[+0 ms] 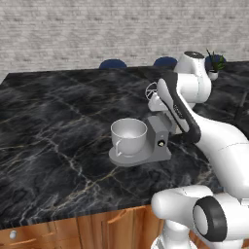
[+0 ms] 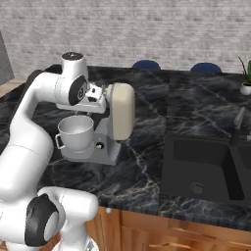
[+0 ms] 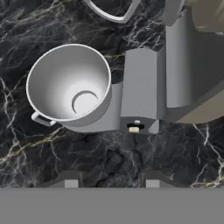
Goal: Close the stand mixer head.
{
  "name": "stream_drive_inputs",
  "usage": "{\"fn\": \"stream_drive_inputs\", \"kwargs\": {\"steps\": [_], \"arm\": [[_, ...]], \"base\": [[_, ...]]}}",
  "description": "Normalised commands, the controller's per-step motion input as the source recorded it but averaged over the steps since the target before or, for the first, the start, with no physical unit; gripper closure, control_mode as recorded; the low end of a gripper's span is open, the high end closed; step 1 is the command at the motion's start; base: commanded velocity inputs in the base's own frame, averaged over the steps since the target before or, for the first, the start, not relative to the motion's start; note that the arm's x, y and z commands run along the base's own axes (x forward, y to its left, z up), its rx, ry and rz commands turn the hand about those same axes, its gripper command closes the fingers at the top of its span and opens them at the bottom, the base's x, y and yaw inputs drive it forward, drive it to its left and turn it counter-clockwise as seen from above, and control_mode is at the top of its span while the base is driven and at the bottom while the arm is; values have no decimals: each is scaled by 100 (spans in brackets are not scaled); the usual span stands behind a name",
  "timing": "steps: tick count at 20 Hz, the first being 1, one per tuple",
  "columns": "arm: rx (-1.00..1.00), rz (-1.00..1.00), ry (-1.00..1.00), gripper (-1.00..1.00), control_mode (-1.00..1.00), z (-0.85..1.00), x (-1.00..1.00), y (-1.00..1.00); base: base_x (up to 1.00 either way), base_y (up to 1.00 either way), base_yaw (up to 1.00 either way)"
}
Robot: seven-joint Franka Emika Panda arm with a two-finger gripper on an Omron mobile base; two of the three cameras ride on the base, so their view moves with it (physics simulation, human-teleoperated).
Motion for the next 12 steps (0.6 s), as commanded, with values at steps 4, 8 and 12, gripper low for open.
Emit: {"fn": "stream_drive_inputs", "kwargs": {"steps": [4,8,12], "arm": [[2,-2,-7,-100,-100,0,-37,-13],[13,3,-21,-100,-100,35,-96,-47],[18,16,-21,-100,-100,36,-83,-77]], "base": [[0,0,0],[0,0,0],[0,0,0]]}}
